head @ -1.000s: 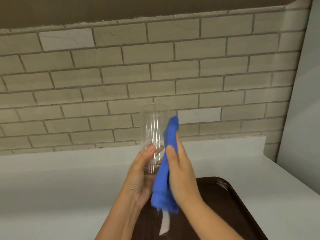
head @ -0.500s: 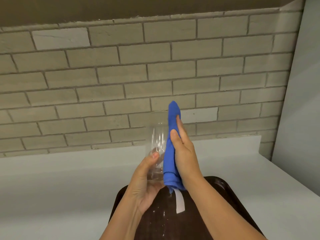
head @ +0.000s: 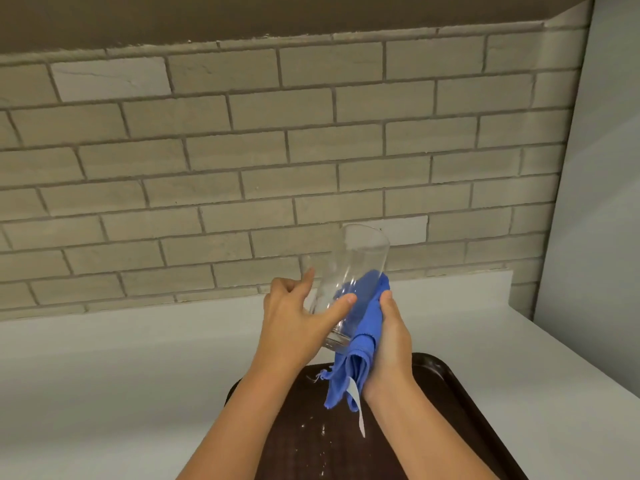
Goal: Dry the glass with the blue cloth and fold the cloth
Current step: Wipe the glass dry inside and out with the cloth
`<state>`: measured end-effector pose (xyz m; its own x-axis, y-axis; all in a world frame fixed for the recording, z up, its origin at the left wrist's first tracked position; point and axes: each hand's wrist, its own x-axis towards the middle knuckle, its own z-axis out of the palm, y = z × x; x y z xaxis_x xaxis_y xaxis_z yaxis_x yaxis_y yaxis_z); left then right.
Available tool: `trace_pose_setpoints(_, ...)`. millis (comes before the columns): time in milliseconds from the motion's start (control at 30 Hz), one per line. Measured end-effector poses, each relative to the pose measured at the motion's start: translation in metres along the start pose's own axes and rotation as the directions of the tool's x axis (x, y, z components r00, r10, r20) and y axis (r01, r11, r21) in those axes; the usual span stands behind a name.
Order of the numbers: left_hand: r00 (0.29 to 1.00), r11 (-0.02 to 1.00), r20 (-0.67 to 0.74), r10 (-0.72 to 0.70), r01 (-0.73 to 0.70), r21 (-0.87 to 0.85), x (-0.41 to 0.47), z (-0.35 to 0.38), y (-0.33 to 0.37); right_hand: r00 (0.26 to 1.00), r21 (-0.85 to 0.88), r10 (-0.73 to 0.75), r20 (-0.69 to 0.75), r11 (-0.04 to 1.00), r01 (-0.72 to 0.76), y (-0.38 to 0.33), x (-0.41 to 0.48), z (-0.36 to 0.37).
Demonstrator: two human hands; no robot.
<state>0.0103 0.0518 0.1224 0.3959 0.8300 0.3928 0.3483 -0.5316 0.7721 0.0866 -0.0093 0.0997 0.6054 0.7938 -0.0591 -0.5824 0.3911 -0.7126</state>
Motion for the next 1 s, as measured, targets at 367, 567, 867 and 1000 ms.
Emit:
trace_pose_setpoints(367,0.993,0.958,-0.012,-0.121,0.114,-0.263,-0.011,0.003,-0.004,0.921,-0.422,-0.282,0.27,0.825,0.376,0.006,-0.025,0.018)
trace_pose_setpoints(567,0.967,0.534,0.244,-0.08,0.248,-0.809,-0.025,0.003,-0.024,0.733,-0.701,-0.322,0.599,0.231,0.674,0.006,-0.013,0.024)
trace_pose_setpoints(867,0.946,0.382,0.32,-0.057,0.317,-0.868,-0.015,-0.008,-0.028,0.887,-0.608,-0.184,0.424,0.668,0.43,-0.019,0.021,0.051)
trace_pose_setpoints(1000,0.919,0.357,0.37,-0.133,0.393,-0.847,-0.006,-0.013,-0.032,0.872,-0.611,-0.21,0.442,0.642,0.464,0.01,-0.004,0.027)
